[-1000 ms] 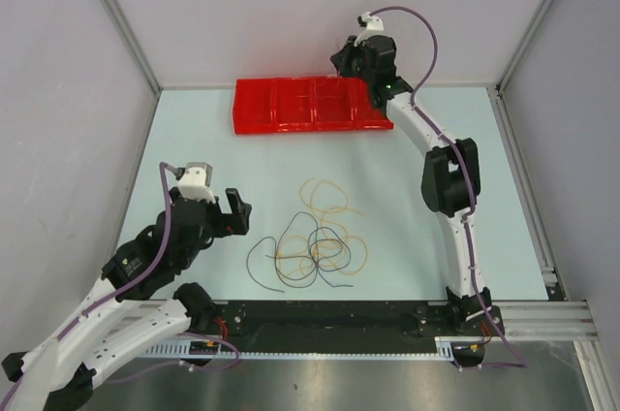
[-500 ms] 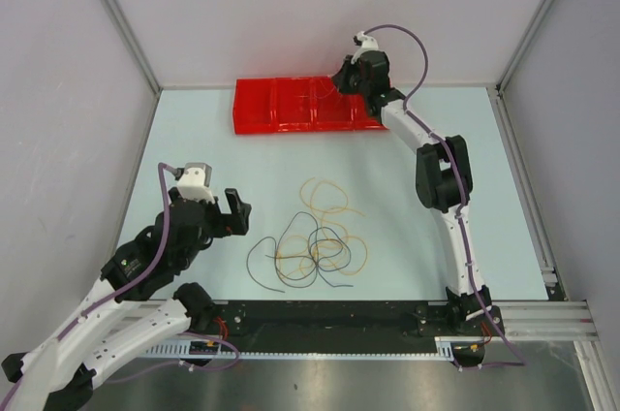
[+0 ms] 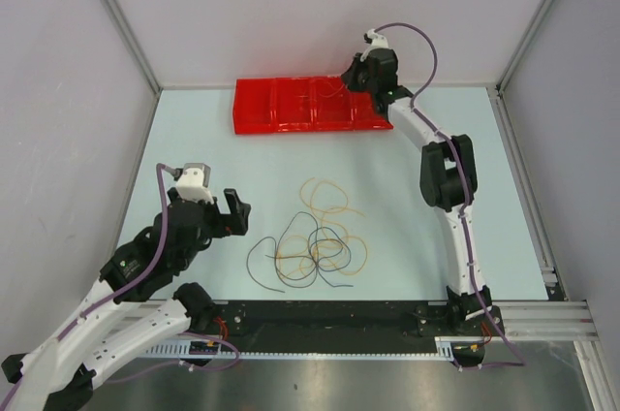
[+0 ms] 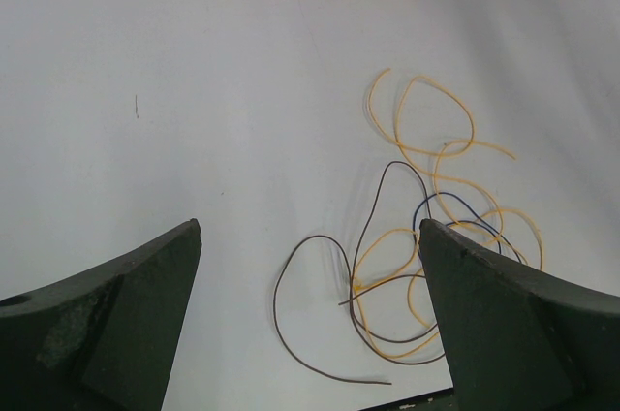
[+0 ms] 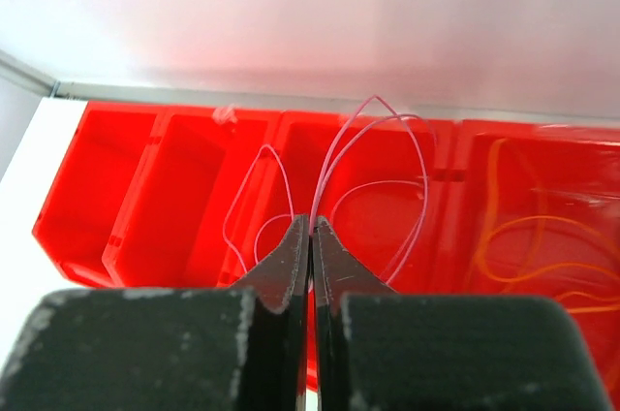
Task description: Untangle the cables
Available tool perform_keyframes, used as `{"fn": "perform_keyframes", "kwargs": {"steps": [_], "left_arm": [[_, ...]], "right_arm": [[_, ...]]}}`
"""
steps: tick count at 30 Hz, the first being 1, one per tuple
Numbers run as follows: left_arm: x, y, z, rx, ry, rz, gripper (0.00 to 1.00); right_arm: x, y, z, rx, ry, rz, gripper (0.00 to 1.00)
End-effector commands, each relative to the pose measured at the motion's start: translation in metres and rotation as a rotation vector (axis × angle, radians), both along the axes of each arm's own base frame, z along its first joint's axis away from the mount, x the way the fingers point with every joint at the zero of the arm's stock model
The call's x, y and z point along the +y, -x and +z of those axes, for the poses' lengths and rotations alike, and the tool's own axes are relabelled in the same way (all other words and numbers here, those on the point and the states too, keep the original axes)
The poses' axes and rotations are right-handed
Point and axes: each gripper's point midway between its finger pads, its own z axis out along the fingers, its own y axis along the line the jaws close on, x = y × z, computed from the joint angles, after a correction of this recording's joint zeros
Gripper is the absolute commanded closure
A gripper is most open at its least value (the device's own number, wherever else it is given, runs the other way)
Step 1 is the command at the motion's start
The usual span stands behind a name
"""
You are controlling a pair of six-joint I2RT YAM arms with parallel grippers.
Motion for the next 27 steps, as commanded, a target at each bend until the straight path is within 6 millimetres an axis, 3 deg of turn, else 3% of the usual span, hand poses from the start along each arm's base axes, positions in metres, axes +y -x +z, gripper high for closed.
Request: {"fn": "perform_keyframes", "kwargs": {"steps": [1, 2, 9, 27], "left_arm": [[0.0, -0.002, 0.005, -0.02, 0.008, 0.002, 0.01], [0.0, -0.002, 0.004, -0.019, 0.008, 0.003, 0.01], [-0.001, -0.003, 0.003, -0.016, 0.005, 0.001, 0.01], [-0.001, -0.003, 0.002, -0.009, -0.001, 0.001, 0.01]], "right_arm": [[-0.013, 0.007, 0.091, -0.141, -0.056, -0.014, 1.0], [-0.015, 0.009, 0.104, -0.16, -0.063, -0.017, 1.0], [-0.011, 0.018, 0.121, -0.196, -0.046, -0.031, 1.0], [0.015, 0.007, 0.043, -0.075, -0.015, 0.023, 1.0]]}}
